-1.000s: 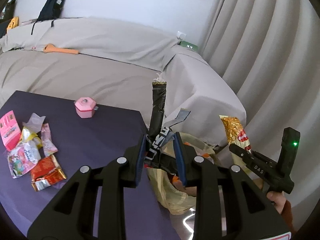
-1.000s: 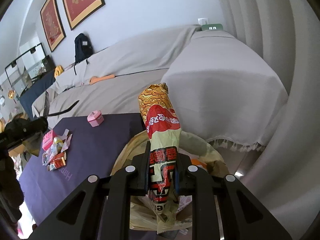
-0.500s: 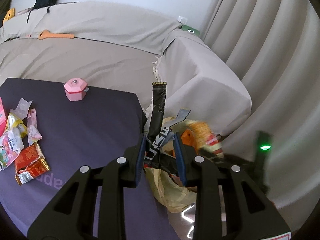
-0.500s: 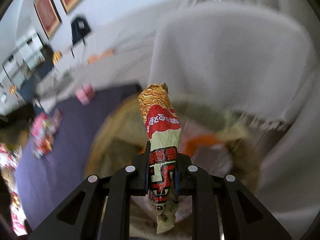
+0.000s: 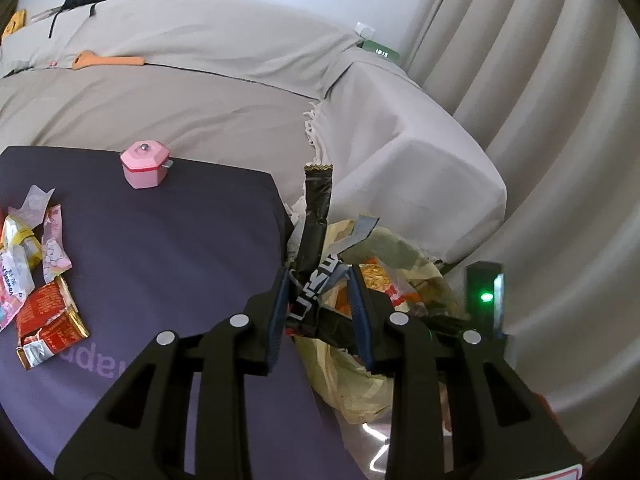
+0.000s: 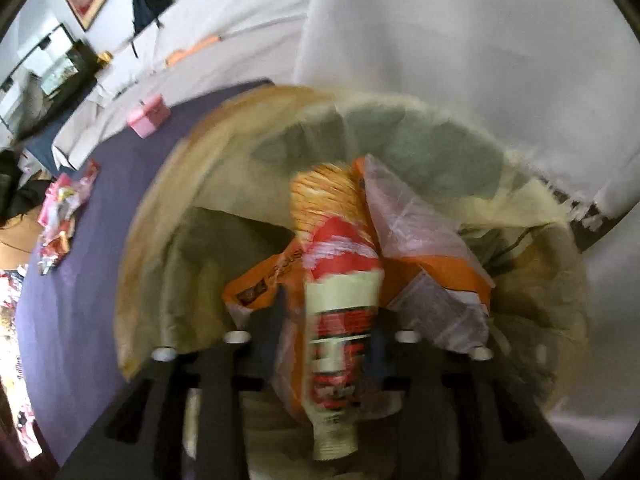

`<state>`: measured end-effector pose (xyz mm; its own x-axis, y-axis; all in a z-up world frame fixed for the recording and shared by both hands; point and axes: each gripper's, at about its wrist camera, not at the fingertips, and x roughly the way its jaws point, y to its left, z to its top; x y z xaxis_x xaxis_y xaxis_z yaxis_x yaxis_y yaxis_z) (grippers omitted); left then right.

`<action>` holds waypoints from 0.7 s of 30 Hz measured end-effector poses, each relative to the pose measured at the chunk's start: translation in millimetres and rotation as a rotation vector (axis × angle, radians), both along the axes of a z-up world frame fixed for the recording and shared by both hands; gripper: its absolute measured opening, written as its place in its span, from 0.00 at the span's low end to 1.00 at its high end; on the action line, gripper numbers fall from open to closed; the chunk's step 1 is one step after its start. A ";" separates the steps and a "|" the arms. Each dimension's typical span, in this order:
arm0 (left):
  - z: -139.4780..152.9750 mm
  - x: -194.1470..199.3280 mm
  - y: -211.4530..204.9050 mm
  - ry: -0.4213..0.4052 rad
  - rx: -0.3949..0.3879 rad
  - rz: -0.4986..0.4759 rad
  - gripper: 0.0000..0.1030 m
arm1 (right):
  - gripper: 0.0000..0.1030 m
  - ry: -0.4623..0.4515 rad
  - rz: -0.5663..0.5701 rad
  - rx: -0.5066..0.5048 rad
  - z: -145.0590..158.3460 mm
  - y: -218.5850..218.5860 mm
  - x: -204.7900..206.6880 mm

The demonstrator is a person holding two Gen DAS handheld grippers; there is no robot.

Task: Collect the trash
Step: 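Open the right gripper to drop the snack bar into the yellow bag, then lower the black wrapper into the yellow bag and open the left gripper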

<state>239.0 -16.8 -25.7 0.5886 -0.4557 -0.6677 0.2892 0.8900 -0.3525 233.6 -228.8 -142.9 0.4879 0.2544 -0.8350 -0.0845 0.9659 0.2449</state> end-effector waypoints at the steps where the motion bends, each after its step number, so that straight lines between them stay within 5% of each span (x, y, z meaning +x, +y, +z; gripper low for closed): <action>1: -0.3 -0.2 -1.1 0.001 -0.001 -0.002 0.27 | 0.49 -0.016 0.007 0.001 4.3 -1.7 -3.1; 12: -9.7 -3.9 -43.2 -0.005 0.034 -0.098 0.27 | 0.51 -0.201 -0.121 0.024 68.6 -63.6 -36.2; 21: -68.5 11.5 -132.9 0.065 0.145 -0.250 0.27 | 0.51 -0.272 -0.251 0.050 82.0 -117.5 -52.6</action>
<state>250.5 -149.7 -94.2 0.4245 -0.4779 -0.7691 0.4866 0.8367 -0.2514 181.0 -346.4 -60.9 0.7425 0.1356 -0.6559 0.0851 0.9523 0.2932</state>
